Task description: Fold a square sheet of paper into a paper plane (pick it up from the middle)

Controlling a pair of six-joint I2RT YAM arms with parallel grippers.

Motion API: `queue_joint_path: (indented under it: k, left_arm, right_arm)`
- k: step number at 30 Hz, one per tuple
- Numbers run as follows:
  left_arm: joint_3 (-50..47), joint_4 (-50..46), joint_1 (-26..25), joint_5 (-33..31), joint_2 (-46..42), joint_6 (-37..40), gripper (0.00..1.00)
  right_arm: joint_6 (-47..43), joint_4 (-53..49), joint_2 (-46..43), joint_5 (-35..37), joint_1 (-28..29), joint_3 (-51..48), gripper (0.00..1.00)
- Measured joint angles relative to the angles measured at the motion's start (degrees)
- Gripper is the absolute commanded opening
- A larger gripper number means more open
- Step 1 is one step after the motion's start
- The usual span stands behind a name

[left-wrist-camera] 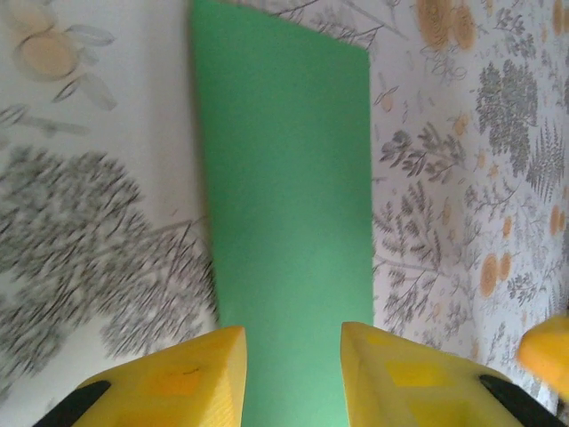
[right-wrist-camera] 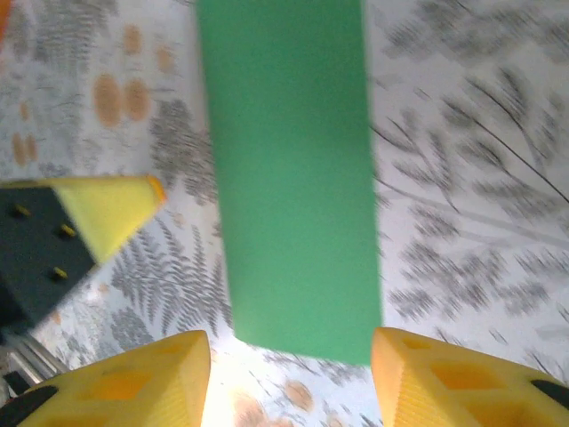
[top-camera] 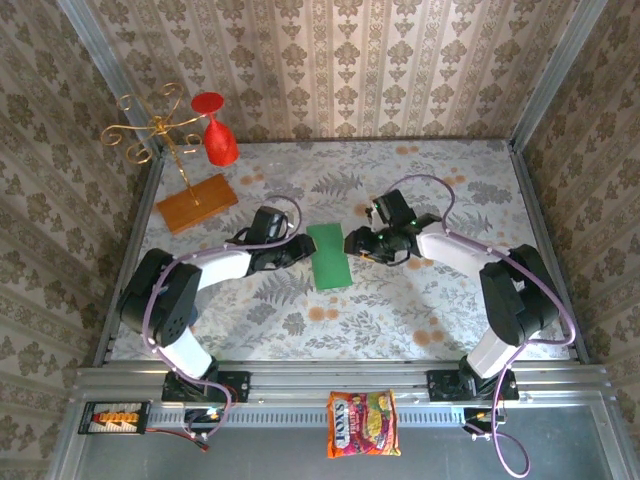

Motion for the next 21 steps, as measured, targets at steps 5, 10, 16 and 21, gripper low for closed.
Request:
queue_joint_path:
  k: [5, 10, 16, 21]
  left_arm:
    - [5.0, 0.8, -0.9, -0.7, 3.5, 0.0, 0.33]
    - [6.4, 0.9, -0.9, -2.4, 5.8, -0.2, 0.33]
    - [6.8, 1.0, -0.9, -4.1, 9.3, -2.4, 0.32]
    - [7.0, 1.4, -0.9, -4.7, 10.9, -4.3, 0.3]
  right_arm:
    - [2.1, 0.6, -1.7, -1.0, -0.6, -7.1, 0.54]
    - [3.6, 2.8, -1.8, -4.0, -0.6, -11.2, 0.53]
    - [3.9, 4.1, -1.8, -6.8, -0.6, -12.4, 0.49]
    - [4.1, 5.5, -1.8, -8.3, -0.6, -12.7, 0.47]
